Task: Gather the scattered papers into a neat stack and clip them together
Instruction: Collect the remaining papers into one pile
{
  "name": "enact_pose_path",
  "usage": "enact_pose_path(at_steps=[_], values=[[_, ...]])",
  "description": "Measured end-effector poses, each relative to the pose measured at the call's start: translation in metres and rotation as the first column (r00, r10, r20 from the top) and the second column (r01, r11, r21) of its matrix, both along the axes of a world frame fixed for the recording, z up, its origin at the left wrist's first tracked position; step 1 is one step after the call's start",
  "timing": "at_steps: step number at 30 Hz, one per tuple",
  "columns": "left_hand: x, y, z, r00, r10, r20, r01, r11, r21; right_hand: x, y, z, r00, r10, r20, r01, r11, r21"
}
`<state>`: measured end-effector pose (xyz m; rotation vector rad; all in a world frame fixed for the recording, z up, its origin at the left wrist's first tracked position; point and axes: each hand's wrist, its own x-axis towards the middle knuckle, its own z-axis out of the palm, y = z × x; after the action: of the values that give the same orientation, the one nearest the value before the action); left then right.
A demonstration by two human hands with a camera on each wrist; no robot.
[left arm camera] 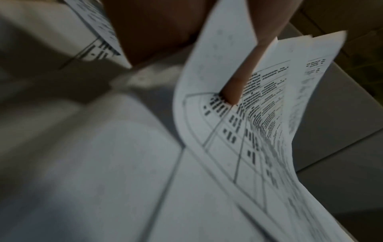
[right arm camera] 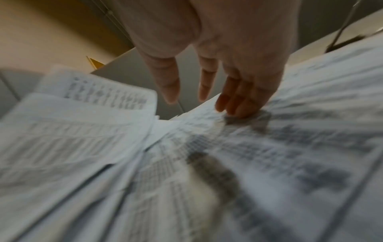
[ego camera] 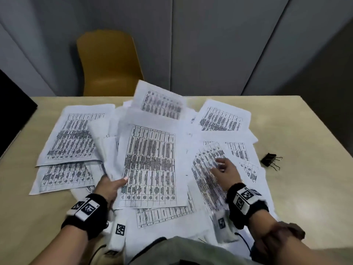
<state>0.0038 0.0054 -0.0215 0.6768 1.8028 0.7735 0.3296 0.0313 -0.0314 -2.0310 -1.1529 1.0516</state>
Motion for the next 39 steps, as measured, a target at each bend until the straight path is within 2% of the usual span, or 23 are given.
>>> enact_pose_path(at_steps=[2,4,6,9,13,17,19,25,27,29,33,39], values=[[0.001,-0.003,-0.002,1.0,0.03,-0.006,-0.03,0.999,-0.037,0.022,0.004,-0.002,0.966,-0.094,0.239,0.109,0.993,-0.05],[0.002,-0.004,-0.005,0.999,0.044,-0.001,-0.044,0.997,-0.058,0.042,0.006,0.002,0.904,-0.103,0.415,0.175,0.975,-0.139],[0.003,-0.005,-0.006,0.999,0.044,-0.004,-0.044,0.996,-0.071,0.059,0.006,0.001,0.882,-0.037,0.469,0.142,0.971,-0.19],[0.003,-0.005,-0.008,0.999,0.039,-0.008,-0.039,0.996,-0.077,0.072,0.004,-0.007,0.824,0.143,0.548,-0.002,0.968,-0.251],[0.003,-0.005,-0.006,0.998,0.053,-0.015,-0.054,0.997,-0.049,0.077,0.008,-0.004,0.816,0.169,0.553,-0.043,0.971,-0.234],[0.002,-0.004,-0.009,0.998,0.062,-0.015,-0.063,0.996,-0.062,0.073,0.012,-0.004,0.759,0.207,0.617,-0.077,0.97,-0.23],[0.0,-0.002,-0.014,0.998,0.068,-0.005,-0.068,0.996,-0.059,0.073,0.016,-0.002,0.754,0.224,0.618,-0.08,0.964,-0.252],[-0.003,-0.001,-0.021,0.998,0.064,-0.002,-0.064,0.998,-0.02,0.072,0.029,0.003,0.815,0.374,0.443,-0.186,0.892,-0.411],[-0.005,0.0,-0.024,0.997,0.071,0.003,-0.071,0.997,-0.023,0.07,0.029,0.002,0.824,0.374,0.424,-0.179,0.884,-0.432],[-0.008,0.001,-0.028,0.997,0.082,0.016,-0.081,0.996,-0.028,0.067,0.028,0.003,0.81,0.368,0.457,-0.151,0.883,-0.443],[-0.01,0.002,-0.033,0.996,0.086,0.02,-0.086,0.996,-0.031,0.06,0.024,0.003,0.691,0.374,0.619,-0.104,0.898,-0.427],[-0.013,0.003,-0.037,0.996,0.089,0.006,-0.089,0.996,-0.017,0.071,0.021,0.015,0.704,0.362,0.611,-0.069,0.891,-0.449]])
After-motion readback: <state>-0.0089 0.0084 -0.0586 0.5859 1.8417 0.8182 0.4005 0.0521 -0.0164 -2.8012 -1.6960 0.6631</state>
